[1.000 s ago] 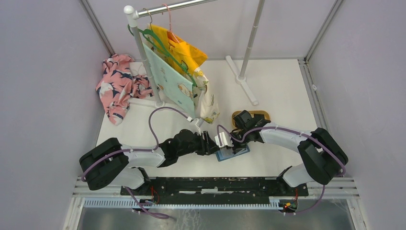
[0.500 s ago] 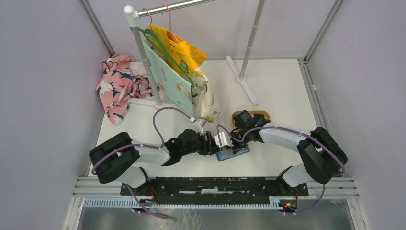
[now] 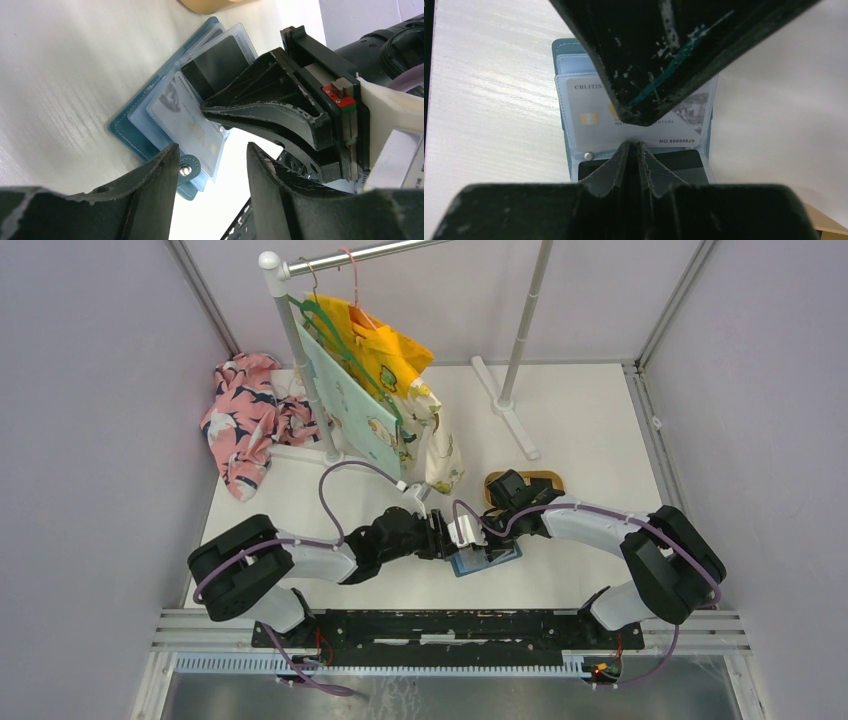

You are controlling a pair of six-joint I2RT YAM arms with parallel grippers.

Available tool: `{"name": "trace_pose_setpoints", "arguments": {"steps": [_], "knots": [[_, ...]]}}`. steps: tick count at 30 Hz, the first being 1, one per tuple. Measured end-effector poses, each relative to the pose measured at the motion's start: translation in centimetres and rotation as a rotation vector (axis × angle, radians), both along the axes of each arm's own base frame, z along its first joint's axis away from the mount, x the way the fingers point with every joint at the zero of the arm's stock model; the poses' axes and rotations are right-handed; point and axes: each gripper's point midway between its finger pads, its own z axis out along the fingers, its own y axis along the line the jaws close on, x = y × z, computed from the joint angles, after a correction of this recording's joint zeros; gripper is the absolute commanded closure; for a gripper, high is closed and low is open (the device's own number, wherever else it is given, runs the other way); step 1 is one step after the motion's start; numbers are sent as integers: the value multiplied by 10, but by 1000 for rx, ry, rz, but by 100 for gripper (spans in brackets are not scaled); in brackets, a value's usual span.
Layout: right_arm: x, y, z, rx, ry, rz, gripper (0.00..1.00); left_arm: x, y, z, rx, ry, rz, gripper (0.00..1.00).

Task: Put the credit cards into the card holder
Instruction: Turn over the card slot in the card holder.

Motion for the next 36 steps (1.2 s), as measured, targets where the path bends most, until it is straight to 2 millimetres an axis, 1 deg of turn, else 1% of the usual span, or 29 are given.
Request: {"name": "trace_pose_setpoints", "arguments": {"steps": [9,18,36], "knots": [[0,0,0,0,1,0,84,8,-4,-4,15,3,18,41],[0,0,0,0,1,0,84,12,3,-16,62,15,55,39],[0,0,0,-1,2,0,84,14,1,-17,67,19,55,40]]}}
